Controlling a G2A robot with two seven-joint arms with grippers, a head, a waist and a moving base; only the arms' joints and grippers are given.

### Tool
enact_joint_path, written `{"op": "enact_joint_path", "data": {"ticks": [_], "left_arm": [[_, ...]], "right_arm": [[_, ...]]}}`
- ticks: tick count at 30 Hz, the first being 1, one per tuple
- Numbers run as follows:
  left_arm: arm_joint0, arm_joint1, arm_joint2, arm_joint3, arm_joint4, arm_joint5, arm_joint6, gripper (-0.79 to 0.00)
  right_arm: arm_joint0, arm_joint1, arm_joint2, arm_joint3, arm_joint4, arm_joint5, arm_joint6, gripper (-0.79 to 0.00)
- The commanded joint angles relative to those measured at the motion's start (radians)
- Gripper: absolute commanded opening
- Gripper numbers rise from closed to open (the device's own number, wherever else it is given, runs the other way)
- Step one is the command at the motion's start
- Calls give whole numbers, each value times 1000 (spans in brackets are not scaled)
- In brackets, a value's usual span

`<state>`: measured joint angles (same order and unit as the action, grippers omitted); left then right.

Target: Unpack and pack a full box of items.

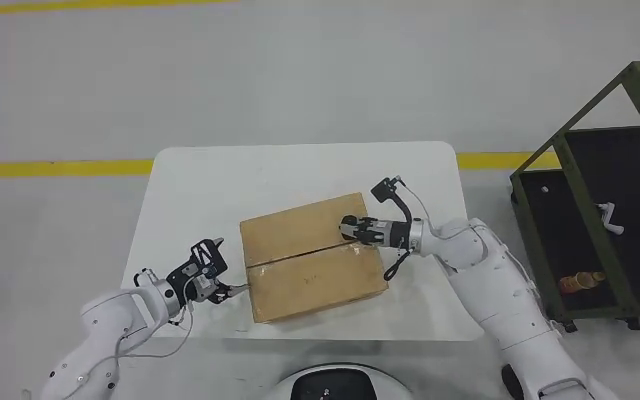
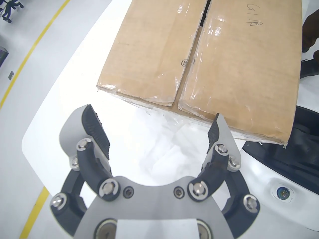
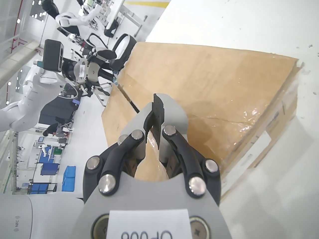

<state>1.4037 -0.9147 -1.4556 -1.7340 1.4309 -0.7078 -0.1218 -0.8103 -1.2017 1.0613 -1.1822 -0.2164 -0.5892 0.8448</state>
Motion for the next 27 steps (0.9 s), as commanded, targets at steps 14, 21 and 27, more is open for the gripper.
{"op": "enact_joint_path", "data": {"ticks": [14, 21, 27], "left_arm": [[68, 10, -119, -90, -57, 5, 45, 0], [188, 19, -240, -124, -26, 11, 51, 0], [271, 20, -274, -115, 14, 14, 56, -456]], "right_arm": [[-20, 15, 96, -97, -103, 122, -256, -785], [-88, 35, 160, -183, -365, 249, -429, -785], [-176, 49, 197, -241, -548, 290, -532, -785]]}}
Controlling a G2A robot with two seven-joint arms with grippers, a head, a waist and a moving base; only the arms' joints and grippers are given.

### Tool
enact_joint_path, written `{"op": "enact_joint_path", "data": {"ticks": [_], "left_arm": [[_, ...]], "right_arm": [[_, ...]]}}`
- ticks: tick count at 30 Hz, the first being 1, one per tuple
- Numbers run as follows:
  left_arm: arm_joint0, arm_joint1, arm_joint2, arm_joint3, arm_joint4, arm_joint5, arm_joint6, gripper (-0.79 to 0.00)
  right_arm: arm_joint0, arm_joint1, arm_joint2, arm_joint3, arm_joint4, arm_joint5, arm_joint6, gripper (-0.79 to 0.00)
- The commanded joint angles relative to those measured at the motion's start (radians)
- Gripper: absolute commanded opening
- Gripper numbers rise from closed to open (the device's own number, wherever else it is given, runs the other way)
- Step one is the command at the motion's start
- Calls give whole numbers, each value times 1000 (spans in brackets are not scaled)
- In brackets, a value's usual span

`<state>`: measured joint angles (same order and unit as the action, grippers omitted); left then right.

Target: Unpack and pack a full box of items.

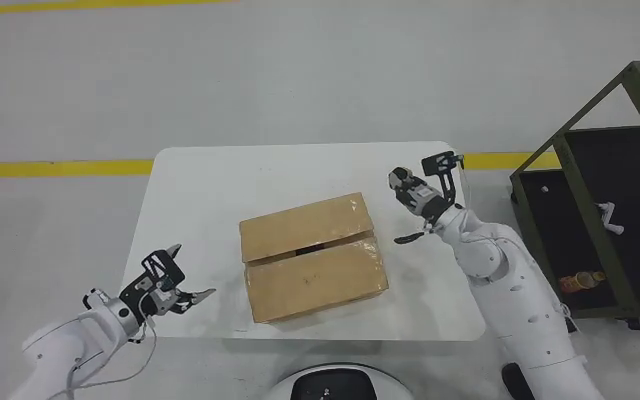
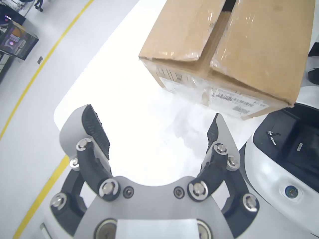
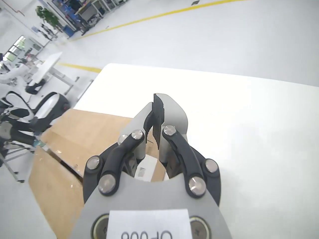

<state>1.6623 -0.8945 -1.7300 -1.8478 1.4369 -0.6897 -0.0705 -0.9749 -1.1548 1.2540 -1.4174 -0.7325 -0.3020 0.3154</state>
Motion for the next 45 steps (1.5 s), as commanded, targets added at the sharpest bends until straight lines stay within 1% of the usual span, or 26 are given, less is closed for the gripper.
{"op": "enact_joint_path", "data": {"ticks": [1, 3, 4, 5, 8, 12, 15, 23, 29, 32, 35, 45], "left_arm": [[21, 0, 1, -4, 14, -6, 10, -573], [34, -1, 11, -6, 1, -24, 23, -751], [34, -1, 11, -6, 1, -24, 23, -779], [34, -1, 11, -6, 1, -24, 23, -785], [34, -1, 11, -6, 1, -24, 23, -785], [34, -1, 11, -6, 1, -24, 23, -785], [30, -4, 43, -9, 25, -5, 21, -785], [-47, -12, 153, 36, 85, 13, 28, -785], [-110, -19, 230, 89, 134, 31, 39, -785], [-136, -25, 260, 122, 122, 37, 23, -785], [-163, -28, 283, 119, 117, 34, 4, -785], [-243, -43, 367, 136, 121, 47, 6, -785]], "right_arm": [[-24, 5, 8, -15, -60, 8, -10, -785], [-52, 7, 15, -31, -83, 25, -29, -785], [-64, 7, 18, -40, -92, 32, -35, -785], [-76, 8, 20, -47, -94, 41, -41, -785], [-99, 7, 26, -65, -91, 74, -44, -785], [-105, 5, 25, -69, -76, 82, -29, -785], [-107, 3, 22, -66, -74, 81, -28, -785], [-132, 2, 31, -64, -61, 84, -33, -785], [-165, -2, 9, -68, -53, 71, -32, -785], [-182, -4, 5, -63, -37, 73, -34, -785], [-194, -5, 3, -67, -31, 65, -35, -785], [-243, 0, 29, -101, -29, 62, -11, -785]]}}
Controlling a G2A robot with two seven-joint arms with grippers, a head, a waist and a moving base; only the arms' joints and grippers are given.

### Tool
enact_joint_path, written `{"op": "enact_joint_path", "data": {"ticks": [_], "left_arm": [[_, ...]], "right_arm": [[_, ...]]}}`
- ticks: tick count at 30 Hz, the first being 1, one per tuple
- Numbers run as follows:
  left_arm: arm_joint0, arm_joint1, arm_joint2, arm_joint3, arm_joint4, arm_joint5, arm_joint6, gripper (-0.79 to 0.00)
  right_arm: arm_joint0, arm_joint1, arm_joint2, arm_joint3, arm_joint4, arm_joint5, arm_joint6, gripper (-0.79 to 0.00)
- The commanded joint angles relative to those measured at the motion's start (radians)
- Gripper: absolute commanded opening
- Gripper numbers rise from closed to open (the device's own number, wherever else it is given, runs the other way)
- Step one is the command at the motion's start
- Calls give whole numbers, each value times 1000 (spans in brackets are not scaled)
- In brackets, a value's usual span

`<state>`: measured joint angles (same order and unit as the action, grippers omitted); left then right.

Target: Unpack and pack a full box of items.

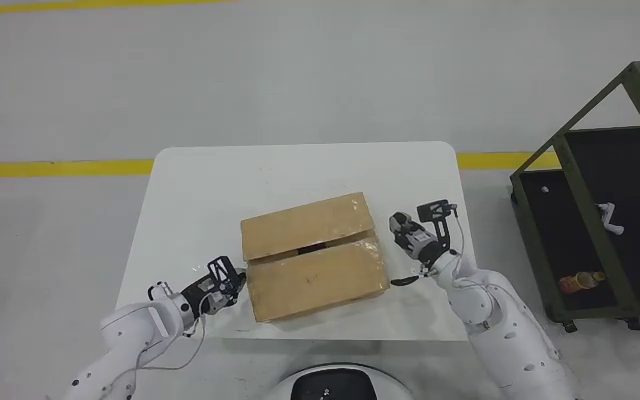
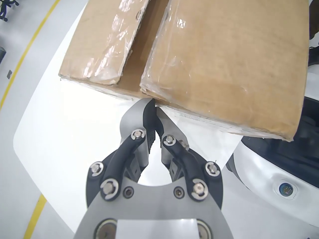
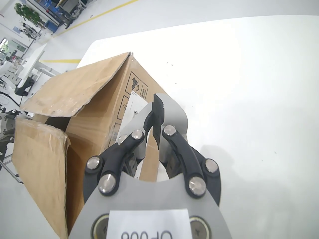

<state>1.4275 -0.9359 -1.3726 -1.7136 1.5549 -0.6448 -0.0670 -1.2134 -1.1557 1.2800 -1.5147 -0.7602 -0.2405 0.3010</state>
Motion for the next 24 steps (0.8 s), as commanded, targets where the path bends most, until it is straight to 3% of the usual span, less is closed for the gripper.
{"op": "enact_joint_path", "data": {"ticks": [1, 17, 22, 24], "left_arm": [[-17, -3, 18, 5, 3, 7, 5, -785], [-116, -27, 107, 45, -2, 44, 43, -785], [-123, -29, 102, 55, -11, 57, 47, -711], [-121, -29, 98, 52, -12, 58, 47, -594]], "right_arm": [[-11, 2, 8, -7, -3, 5, 6, -785], [-110, 13, 77, -75, 6, 35, 54, -785], [-123, 11, 64, -86, 11, 32, 60, -785], [-128, 11, 56, -91, 13, 25, 74, -785]]}}
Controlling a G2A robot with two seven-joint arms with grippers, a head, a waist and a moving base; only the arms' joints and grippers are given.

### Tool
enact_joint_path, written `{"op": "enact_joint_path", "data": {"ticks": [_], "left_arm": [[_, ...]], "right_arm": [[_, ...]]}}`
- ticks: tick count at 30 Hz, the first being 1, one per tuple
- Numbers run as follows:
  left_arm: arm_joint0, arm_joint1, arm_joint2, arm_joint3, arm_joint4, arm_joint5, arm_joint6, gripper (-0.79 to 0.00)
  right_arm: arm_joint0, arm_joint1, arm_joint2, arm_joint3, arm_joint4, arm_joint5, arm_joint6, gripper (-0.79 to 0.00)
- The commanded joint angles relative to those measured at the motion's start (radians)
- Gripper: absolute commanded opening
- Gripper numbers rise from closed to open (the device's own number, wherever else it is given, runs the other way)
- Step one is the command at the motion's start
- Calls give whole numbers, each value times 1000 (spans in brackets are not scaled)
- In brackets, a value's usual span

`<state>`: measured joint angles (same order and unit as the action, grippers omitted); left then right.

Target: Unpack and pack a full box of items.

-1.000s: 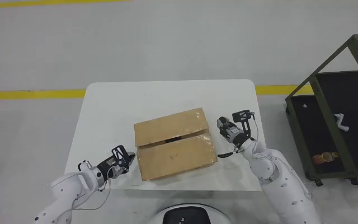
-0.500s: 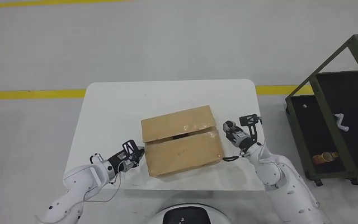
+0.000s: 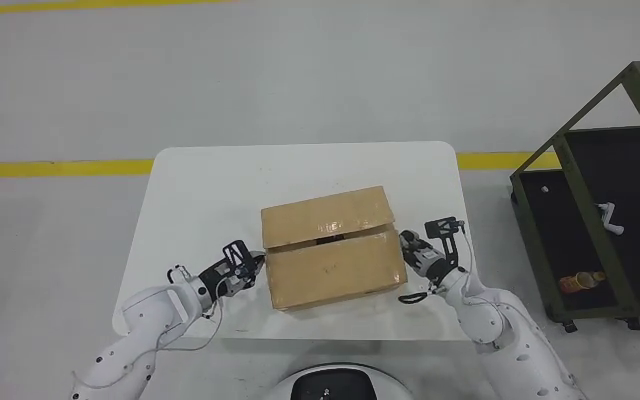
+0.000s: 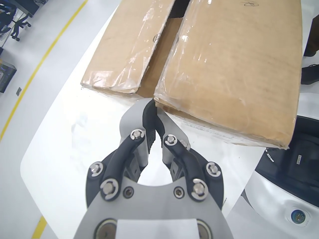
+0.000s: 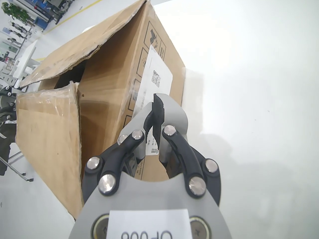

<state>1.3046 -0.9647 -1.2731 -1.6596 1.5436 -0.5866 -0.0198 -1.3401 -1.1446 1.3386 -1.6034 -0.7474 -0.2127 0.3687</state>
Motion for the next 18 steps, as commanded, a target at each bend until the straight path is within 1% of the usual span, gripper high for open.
{"op": "enact_joint_path", "data": {"ticks": [1, 2, 3, 4, 10, 18], "left_arm": [[4, 0, -4, -3, -2, 1, -1, -459], [7, 0, -7, -4, -4, 3, -1, -265], [10, 0, -11, -6, -8, 5, -2, -160], [13, 1, -17, -10, -10, 6, -4, 0], [41, 8, -74, -47, -34, 0, -17, 0], [114, 23, -200, -112, -95, -24, -41, 0]], "right_arm": [[-5, 0, -4, -5, 5, -6, 10, -785], [-9, 0, -6, -8, 5, -8, 15, -785], [-14, 0, -7, -11, 4, -9, 19, -785], [-18, 0, -6, -14, 5, -9, 20, -785], [-37, 2, 5, -37, 13, -8, 33, -785], [-40, 3, 28, -53, 33, 21, 35, -785]]}}
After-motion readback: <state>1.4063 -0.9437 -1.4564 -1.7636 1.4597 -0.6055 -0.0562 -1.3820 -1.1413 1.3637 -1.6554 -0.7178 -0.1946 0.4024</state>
